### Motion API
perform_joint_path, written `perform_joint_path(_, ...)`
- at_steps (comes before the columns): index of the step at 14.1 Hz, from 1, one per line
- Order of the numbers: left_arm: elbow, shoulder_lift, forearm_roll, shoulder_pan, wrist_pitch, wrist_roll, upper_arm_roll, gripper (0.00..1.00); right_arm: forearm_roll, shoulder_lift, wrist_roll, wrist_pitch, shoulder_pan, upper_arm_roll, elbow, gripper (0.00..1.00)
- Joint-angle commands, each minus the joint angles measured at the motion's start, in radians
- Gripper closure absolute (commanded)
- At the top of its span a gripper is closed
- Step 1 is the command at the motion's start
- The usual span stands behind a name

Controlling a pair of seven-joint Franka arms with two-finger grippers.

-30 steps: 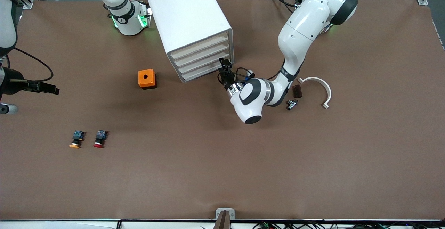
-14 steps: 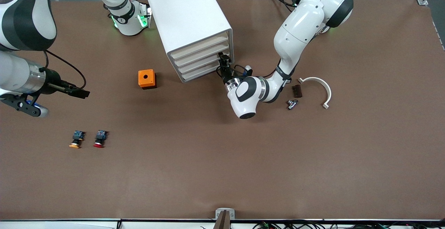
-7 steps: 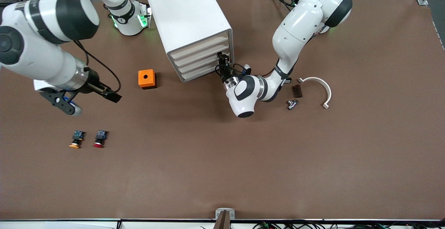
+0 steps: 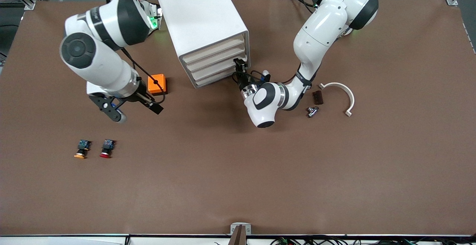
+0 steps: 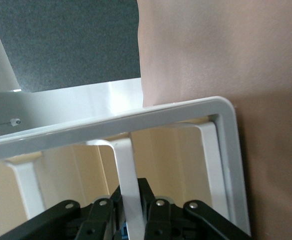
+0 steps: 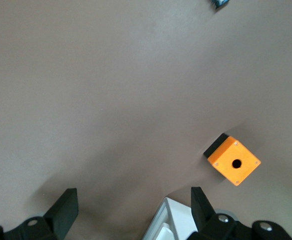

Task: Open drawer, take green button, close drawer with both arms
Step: 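Pull the drawer open with the left gripper while the right gripper approaches, then grasp the green push button in the drawer with the right gripper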

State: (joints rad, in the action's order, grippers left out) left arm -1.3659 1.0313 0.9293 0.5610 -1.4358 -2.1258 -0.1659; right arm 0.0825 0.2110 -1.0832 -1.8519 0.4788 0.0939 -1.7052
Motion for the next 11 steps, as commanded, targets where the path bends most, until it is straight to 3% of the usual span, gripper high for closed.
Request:
perform_joint_path(1, 0.018, 0.006, 0.019, -0.056, 0.006, 0.009, 0.011, 0.87, 0.006, 0.024, -0.093, -0.058, 0.061, 0.01, -0.022, 0.0)
perform_joint_path(11, 0.033, 0.007, 0.112, -0.217, -0.032, -0.005, 0.022, 0.8, -0.007, 0.154, -0.454, -0.228, 0.312, 0.012, -0.034, 0.0)
